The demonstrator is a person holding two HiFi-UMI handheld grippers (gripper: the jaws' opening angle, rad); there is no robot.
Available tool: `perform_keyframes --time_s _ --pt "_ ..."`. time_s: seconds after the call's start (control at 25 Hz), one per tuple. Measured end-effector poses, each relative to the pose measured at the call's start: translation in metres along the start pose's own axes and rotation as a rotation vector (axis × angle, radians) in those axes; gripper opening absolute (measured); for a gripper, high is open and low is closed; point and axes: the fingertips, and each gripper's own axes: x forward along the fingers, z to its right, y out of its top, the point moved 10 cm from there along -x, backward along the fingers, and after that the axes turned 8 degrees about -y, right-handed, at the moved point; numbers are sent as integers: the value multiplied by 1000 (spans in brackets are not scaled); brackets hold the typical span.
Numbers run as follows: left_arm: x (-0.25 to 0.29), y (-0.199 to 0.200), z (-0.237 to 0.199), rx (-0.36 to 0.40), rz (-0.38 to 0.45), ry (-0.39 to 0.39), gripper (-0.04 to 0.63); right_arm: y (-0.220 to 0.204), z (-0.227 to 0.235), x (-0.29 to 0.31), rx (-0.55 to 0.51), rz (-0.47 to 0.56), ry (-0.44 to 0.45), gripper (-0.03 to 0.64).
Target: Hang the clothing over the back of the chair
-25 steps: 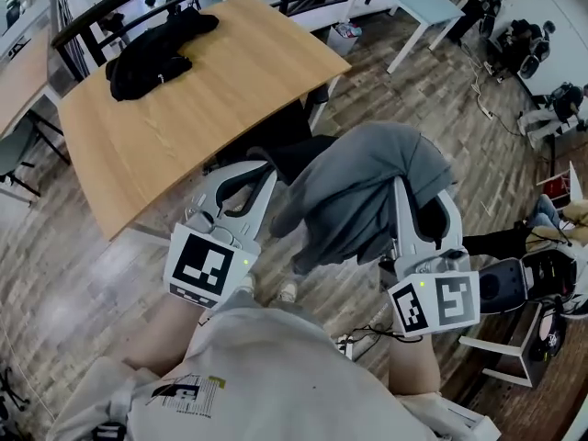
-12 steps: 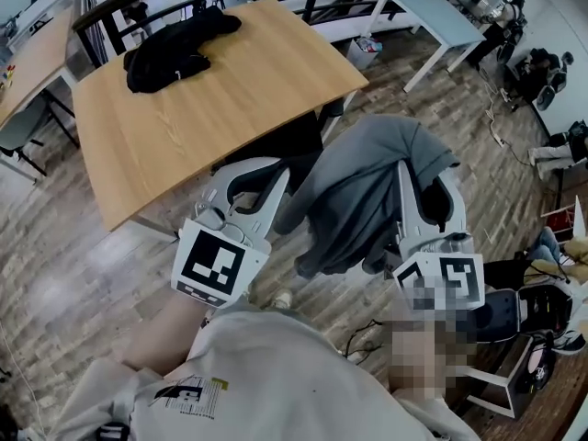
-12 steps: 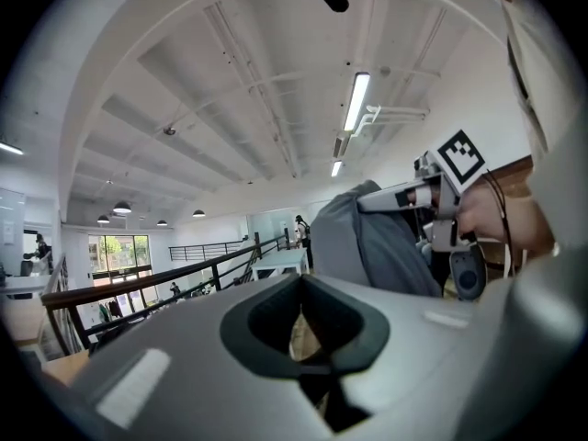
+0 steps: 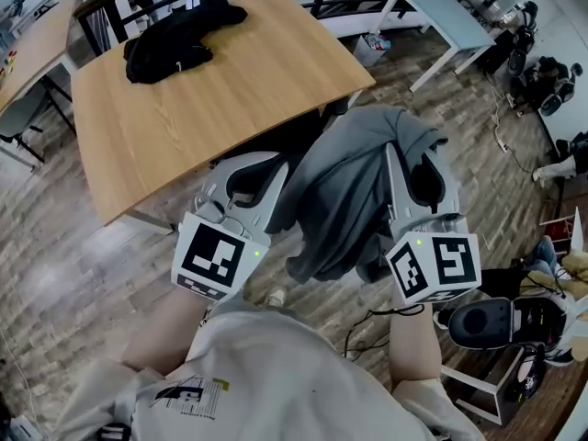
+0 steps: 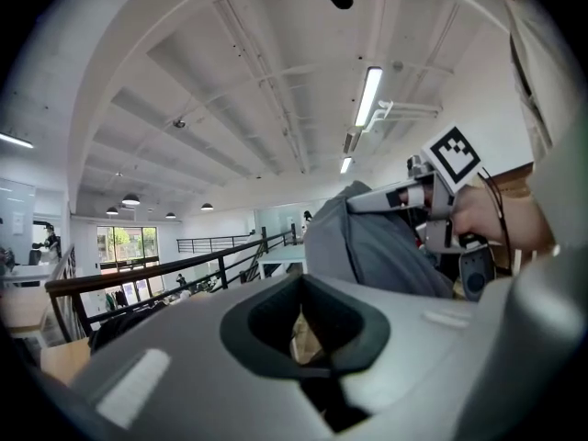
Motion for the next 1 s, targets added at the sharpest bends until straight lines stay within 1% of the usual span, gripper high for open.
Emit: perform_keyframes --time_s 0.16,0.52,0.76,1.0 --pt "7 -8 -7 -23 -18 2 0 -10 3 24 16 -14 11 115" --pt "19 -29 -20 -61 -65 27 0 -40 1 69 -11 -98 57 118" --pt "23 -46 -28 -107 -95 37 0 -65 -1 95 -64 -178 58 124" --pt "27 -61 -32 -134 -124 40 0 -85 -2 113 -87 -251 76 124"
